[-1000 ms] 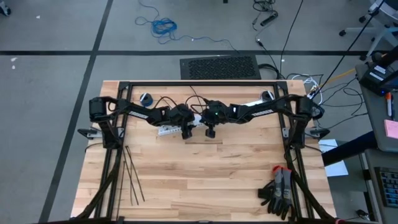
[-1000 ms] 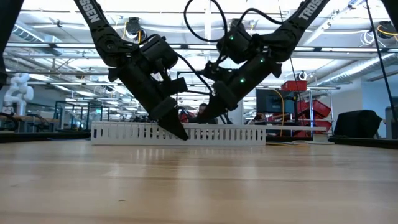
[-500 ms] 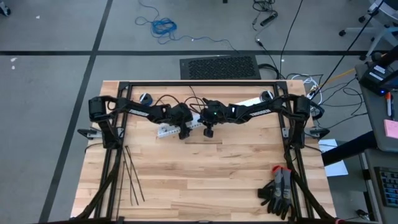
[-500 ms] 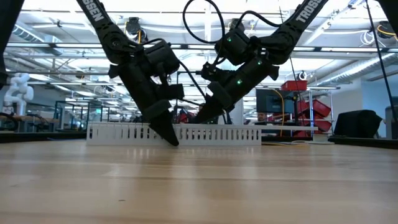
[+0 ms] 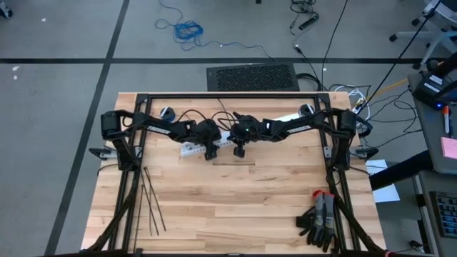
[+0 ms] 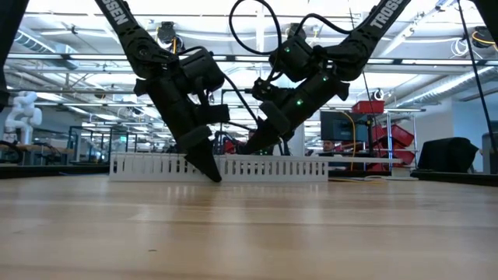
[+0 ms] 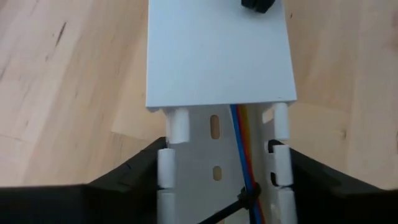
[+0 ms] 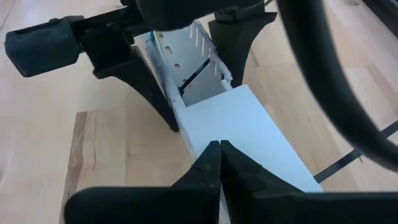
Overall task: Ziptie cables
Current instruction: Close the white cable duct
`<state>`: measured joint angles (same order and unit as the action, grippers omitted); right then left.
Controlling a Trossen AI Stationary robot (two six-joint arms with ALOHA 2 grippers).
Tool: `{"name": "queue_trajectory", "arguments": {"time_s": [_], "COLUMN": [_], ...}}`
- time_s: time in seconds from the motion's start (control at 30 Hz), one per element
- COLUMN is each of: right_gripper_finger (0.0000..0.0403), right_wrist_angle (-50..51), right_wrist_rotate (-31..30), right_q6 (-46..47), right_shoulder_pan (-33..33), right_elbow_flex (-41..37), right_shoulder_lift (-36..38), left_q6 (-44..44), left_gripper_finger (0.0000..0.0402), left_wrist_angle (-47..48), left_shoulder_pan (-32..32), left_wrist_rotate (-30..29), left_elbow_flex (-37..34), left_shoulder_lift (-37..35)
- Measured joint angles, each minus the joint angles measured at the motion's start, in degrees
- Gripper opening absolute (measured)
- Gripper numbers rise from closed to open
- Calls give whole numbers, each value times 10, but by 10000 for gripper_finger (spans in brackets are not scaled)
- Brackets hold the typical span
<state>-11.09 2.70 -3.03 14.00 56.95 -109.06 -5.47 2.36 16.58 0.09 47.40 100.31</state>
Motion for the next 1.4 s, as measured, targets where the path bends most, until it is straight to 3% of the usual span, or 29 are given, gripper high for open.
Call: {"name": "queue_trajectory", "arguments": {"time_s": [0.63, 0.77, 1.07, 1.4], "right_gripper_finger": [0, 0, 0, 0], "right_wrist_angle": [-44, -98, -107, 24], "right_wrist_rotate": [24, 37, 59, 48], "right_q6": [3, 5, 1, -38], "right_shoulder_pan": [-1, -2, -2, -15], "right_elbow_flex": [-2, 4, 84, 82], "right_shoulder_lift": [-6, -40, -109, -5], "left_q6": [-13, -13, -10, -22], "left_gripper_finger": [221, 221, 235, 240], "left_wrist_angle": [-19, -22, -34, -50], "left_shoulder_pan": [1, 1, 2, 5], "left_wrist_rotate": [-10, -9, -8, -3], "left_elbow_flex": [-2, -2, -9, -19], "left_shoulder_lift": [0, 1, 1, 1]}}
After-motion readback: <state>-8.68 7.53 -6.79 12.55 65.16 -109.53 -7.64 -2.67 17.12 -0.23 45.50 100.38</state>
